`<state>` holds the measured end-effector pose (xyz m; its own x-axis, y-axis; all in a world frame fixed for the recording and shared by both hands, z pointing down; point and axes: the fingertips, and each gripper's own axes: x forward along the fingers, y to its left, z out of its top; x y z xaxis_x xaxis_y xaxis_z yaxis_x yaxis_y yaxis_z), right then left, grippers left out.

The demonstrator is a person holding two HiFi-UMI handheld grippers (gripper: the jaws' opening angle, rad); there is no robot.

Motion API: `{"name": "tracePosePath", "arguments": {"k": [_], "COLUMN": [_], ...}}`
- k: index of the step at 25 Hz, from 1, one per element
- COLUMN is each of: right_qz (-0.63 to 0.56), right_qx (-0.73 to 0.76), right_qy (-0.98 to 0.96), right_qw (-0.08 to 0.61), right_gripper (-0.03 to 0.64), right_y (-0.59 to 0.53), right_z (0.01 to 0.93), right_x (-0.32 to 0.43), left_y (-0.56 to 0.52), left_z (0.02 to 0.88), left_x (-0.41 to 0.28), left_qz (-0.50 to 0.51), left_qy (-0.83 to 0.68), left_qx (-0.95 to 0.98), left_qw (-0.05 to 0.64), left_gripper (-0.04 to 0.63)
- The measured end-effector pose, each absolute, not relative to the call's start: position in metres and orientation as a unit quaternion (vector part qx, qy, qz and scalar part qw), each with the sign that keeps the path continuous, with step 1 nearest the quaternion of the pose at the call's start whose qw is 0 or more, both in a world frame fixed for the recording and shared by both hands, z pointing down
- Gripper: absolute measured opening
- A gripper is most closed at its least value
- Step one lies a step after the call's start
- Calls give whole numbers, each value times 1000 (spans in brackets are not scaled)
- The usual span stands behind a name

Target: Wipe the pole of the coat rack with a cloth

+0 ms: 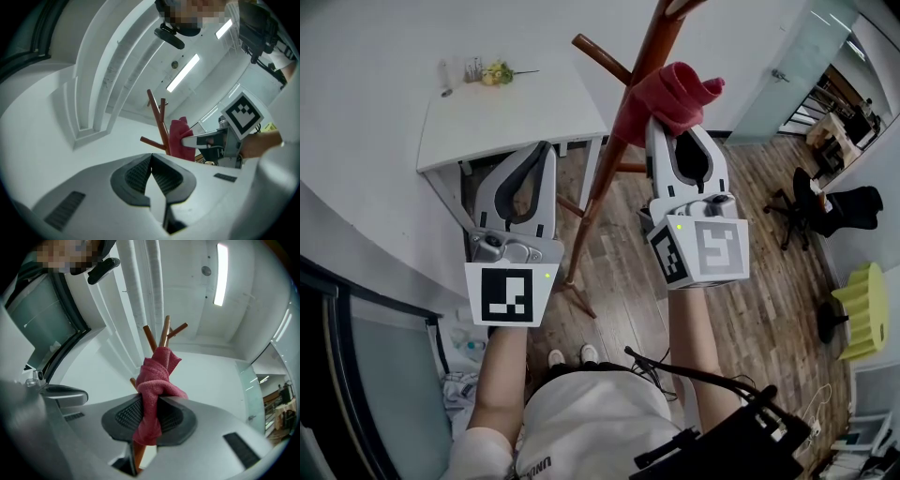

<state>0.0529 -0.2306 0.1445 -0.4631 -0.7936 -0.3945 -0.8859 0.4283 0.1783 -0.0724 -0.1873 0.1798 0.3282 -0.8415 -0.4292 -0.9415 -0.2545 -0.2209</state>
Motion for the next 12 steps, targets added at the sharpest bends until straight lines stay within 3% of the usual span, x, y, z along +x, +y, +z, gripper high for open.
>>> {"name": "tracePosePath", "arguments": {"k": [12], "right_qz": [173], "right_qx": [-514], "right_qy": [835], "right_qw": [92], "right_gripper": [78], "right_y": [-233], "right_z": [162], "right_x": [51], "left_y": [-191], "left_z": [200], "left_x": [-78], "left_qz": [105], "left_qy": [574], "left_qx": [-787], "left_qw": [200], "left_gripper": [14]}}
